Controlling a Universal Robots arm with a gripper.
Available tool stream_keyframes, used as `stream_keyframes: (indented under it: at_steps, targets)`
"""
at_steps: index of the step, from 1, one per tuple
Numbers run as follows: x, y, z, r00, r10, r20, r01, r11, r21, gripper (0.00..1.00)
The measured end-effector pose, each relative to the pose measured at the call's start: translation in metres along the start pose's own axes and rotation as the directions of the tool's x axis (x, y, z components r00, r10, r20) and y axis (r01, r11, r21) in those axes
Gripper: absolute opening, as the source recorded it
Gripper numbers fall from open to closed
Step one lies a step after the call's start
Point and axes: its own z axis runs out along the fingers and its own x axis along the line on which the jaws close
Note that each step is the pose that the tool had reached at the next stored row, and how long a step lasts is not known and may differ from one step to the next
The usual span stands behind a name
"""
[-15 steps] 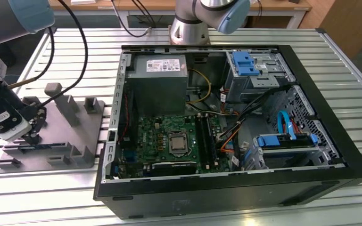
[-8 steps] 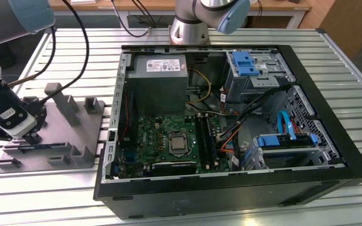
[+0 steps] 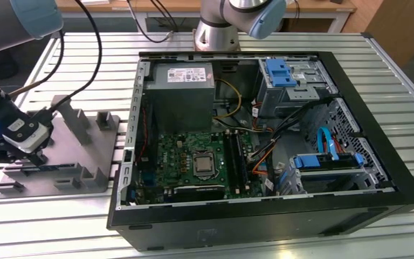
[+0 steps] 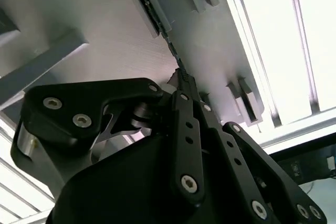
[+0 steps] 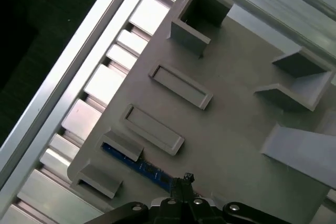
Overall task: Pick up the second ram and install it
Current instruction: 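Pick up the second ram and move it above second insertion slot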
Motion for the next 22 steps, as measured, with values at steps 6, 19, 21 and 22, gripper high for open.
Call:
stream_keyframes:
  at_steps: [6, 19, 21, 22]
  targets:
    - [0.0, 0.0, 0.0004, 0.9942, -0.108, -0.0008, 0.108, 0.9942, -0.0014, 0.1]
    - [0.0, 0.0, 0.001, 0.9411, -0.338, -0.0018, 0.338, 0.9411, -0.0047, 0.1]
    - [0.0, 0.0, 0.0011, 0.9279, -0.373, -0.0019, 0.373, 0.9279, -0.0053, 0.1]
    - [0.0, 0.0, 0.0011, 0.9209, -0.39, -0.002, 0.39, 0.9209, -0.0055, 0.1]
